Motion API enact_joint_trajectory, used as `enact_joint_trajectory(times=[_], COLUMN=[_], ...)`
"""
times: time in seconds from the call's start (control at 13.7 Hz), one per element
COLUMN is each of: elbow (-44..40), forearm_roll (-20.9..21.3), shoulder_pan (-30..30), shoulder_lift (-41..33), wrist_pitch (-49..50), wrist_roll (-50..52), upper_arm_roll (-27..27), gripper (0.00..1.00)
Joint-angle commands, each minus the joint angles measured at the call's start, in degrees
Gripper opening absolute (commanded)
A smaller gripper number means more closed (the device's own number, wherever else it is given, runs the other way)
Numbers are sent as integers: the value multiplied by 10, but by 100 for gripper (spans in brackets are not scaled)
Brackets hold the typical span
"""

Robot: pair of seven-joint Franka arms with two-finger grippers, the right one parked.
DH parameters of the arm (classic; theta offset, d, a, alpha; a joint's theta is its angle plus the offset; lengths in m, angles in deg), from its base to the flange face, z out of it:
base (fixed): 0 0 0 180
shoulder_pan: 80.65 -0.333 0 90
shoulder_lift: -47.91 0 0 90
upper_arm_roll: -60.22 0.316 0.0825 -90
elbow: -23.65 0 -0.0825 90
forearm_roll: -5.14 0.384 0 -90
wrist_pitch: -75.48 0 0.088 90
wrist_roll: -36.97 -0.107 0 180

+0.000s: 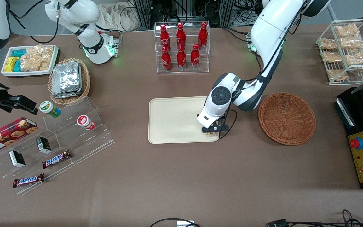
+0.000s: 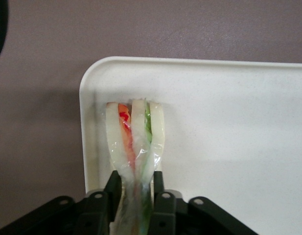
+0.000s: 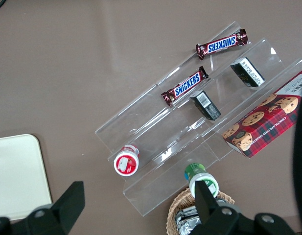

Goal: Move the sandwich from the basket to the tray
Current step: 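Lower the sandwich onto the tray and open the left gripper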

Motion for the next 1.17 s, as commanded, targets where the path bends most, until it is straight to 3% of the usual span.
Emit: enact_joint_trajectory(times=[0.0, 0.58, 1.09], elbow=[6, -27, -182], forearm_roll=[-1, -2, 7], shoulder_pan=[3, -32, -100], shoulder_lift=[-16, -106, -135], wrist_pitch=[7, 129, 302], wrist_roll=[8, -4, -24], upper_arm_roll=[3, 6, 8], gripper=[100, 100, 100])
